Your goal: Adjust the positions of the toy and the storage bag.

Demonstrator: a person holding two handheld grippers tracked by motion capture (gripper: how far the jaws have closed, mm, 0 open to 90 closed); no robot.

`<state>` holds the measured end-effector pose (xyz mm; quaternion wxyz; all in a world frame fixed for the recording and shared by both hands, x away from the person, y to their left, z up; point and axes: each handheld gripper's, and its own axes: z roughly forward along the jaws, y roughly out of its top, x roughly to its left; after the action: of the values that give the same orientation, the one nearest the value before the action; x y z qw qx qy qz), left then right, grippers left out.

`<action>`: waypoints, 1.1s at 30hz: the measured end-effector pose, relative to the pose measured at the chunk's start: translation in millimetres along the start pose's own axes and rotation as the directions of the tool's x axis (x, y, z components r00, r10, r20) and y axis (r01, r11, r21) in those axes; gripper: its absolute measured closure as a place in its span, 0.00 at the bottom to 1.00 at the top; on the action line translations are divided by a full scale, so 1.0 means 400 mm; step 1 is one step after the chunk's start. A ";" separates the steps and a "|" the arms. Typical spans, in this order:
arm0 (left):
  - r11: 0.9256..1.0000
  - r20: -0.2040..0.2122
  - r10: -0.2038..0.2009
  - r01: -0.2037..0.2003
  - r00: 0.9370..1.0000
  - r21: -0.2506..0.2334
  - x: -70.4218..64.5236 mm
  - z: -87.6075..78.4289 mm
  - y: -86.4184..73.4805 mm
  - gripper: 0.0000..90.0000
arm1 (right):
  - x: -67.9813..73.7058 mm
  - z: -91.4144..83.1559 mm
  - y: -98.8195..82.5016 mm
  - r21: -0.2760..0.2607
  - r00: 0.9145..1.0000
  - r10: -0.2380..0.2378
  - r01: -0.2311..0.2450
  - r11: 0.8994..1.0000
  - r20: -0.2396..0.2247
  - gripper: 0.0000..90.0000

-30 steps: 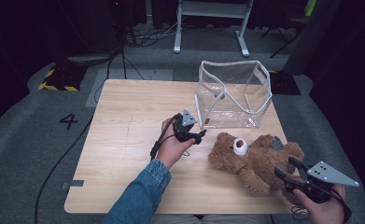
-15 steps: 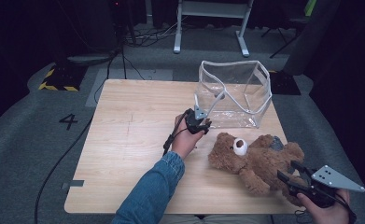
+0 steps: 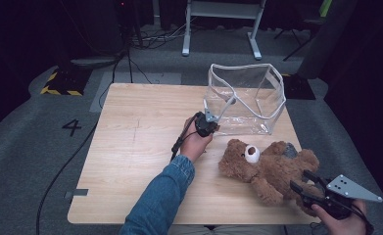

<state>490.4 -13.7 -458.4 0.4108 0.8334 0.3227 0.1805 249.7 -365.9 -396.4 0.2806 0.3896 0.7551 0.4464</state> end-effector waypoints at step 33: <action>0.993 -0.172 -0.111 0.104 0.979 -0.047 0.060 -0.372 -0.300 0.97 | 0.056 0.152 0.076 0.010 0.969 -0.037 0.041 0.999 -0.246 0.42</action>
<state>377.1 141.8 -464.8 0.4057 0.7878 0.3986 0.2364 294.5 -310.3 -398.0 0.1907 0.3185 0.7949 0.4800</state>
